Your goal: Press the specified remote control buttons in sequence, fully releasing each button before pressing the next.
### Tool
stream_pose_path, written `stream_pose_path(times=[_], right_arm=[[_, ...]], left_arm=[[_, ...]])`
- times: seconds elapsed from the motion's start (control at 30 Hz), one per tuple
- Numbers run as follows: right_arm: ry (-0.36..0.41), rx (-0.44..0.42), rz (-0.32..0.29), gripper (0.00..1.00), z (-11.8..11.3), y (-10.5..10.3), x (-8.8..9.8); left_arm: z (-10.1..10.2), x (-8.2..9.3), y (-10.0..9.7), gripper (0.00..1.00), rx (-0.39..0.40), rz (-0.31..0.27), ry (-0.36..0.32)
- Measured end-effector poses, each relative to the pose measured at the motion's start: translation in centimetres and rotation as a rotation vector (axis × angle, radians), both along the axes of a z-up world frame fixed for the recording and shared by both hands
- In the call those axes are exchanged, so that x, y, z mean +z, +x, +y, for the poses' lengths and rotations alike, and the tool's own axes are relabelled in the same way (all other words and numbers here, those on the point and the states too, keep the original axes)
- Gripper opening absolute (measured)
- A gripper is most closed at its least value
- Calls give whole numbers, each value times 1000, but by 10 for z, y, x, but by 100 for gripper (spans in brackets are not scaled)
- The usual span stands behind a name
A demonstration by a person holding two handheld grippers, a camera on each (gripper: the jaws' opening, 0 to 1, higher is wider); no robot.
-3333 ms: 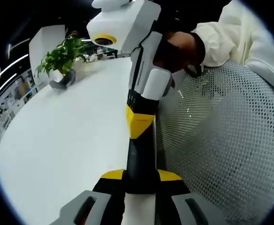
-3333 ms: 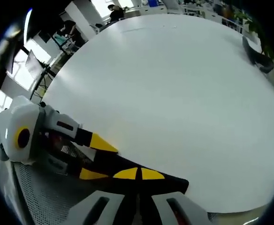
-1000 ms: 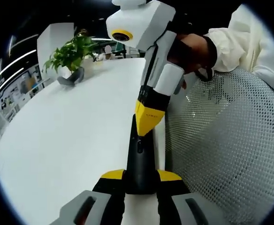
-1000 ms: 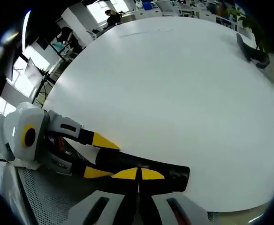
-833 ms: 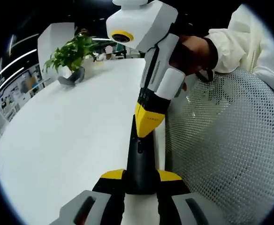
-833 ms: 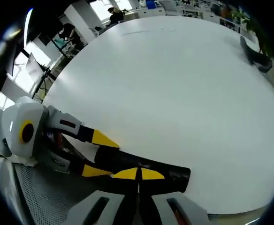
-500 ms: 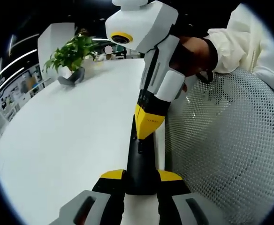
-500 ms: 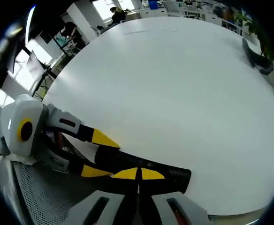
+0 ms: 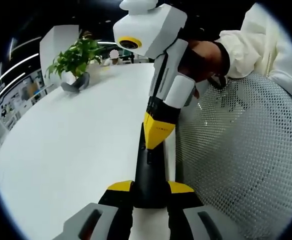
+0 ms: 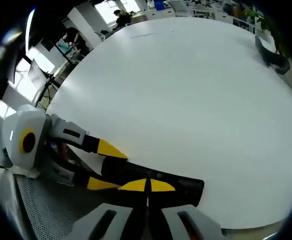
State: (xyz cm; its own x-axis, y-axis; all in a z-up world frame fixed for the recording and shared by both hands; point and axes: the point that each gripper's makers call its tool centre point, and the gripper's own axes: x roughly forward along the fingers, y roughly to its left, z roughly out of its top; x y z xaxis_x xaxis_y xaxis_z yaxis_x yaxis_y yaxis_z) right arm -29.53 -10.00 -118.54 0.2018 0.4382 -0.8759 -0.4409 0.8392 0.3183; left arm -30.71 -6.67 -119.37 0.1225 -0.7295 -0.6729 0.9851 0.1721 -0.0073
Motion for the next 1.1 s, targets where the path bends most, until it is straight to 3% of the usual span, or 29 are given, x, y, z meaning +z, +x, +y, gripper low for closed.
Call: stream_pose_path(times=[0.57,0.83,1.1], right_arm=[[18,-36,31,0,-1,0,1],[-22,-19,32,0,-3,-3,2],[-5,-46,91,0,-4,-9,2]], left_arm=[[0,1,-1,25,-2,-2,-6],[1,1,-1,25,-2,-1,-8],[1,1,-1,25,0,0,-10]])
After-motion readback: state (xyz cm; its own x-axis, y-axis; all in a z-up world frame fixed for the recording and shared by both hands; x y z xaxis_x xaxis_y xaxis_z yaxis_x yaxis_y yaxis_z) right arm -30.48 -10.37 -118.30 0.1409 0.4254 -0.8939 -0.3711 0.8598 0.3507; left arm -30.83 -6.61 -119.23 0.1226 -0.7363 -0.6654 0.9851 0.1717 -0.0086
